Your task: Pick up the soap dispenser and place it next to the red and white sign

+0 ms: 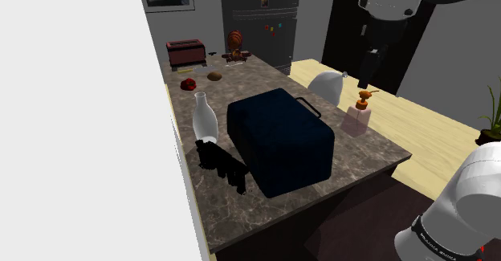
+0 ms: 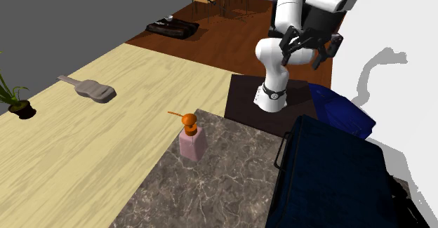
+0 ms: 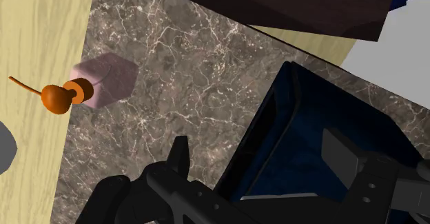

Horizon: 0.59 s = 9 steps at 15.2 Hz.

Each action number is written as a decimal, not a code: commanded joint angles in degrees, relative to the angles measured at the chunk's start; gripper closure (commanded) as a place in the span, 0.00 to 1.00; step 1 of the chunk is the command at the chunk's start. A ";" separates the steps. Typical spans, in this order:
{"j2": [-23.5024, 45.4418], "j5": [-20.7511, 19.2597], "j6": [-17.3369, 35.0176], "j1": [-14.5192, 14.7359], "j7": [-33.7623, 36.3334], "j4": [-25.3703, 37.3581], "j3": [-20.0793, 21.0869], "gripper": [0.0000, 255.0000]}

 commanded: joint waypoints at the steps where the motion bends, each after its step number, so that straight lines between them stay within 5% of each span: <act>1: 0.00 0.00 0.00 0.00 0.00 0.00 0.00 0.00; 9: 1.85 -5.99 11.02 -2.65 -9.54 -6.49 -9.87 0.00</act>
